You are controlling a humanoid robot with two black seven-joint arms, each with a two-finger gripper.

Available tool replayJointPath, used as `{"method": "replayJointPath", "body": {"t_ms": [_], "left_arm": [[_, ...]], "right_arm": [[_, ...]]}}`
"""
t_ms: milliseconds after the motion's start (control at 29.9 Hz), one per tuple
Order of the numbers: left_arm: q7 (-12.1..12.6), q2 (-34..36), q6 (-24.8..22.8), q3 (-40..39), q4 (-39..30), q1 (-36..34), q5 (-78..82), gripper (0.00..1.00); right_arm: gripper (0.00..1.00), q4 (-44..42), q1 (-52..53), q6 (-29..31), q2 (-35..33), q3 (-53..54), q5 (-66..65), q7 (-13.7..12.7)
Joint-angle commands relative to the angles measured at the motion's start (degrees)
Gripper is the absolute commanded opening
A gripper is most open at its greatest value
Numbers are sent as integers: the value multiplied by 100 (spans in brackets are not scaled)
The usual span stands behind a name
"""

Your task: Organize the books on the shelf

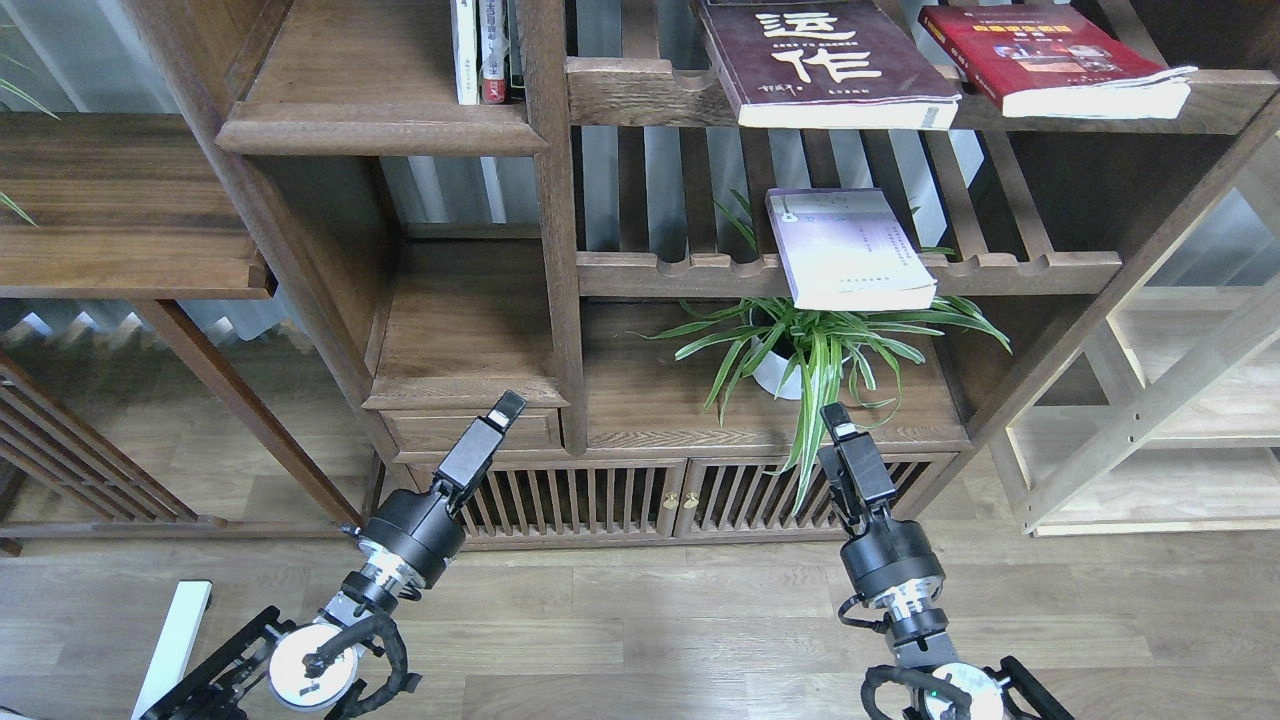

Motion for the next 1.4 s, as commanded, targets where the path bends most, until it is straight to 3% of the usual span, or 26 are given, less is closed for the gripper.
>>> {"method": "replayJointPath", "body": {"t_ms": [0,1370], "left_arm": [[0,0,0,-9,0,0,0,99],[0,0,0,-61,-26,62,-8,99]], "right_arm": [[100,0,-5,0,-1,-9,2,0],[100,0,197,0,34,-62,11,-9]]}}
